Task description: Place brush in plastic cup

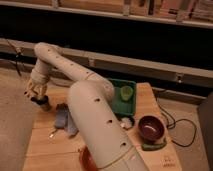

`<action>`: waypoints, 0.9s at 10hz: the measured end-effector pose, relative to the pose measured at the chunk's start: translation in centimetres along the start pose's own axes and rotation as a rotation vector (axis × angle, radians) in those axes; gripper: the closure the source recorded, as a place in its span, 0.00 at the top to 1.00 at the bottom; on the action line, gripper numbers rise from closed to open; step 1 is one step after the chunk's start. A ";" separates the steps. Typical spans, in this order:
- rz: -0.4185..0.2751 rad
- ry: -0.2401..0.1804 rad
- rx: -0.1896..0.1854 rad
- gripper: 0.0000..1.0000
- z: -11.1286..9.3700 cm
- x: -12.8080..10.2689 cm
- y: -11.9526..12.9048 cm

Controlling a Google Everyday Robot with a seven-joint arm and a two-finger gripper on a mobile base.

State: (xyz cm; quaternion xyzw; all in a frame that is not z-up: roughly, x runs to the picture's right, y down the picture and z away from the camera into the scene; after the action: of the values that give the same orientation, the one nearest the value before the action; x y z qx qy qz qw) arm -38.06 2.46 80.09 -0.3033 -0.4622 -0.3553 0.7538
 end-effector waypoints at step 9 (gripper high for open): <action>0.004 -0.013 -0.003 0.98 -0.4 0.1 0.3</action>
State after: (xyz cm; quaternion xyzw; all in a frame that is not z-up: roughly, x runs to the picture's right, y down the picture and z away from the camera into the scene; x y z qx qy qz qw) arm -37.55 2.28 80.02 -0.3074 -0.4661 -0.3524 0.7510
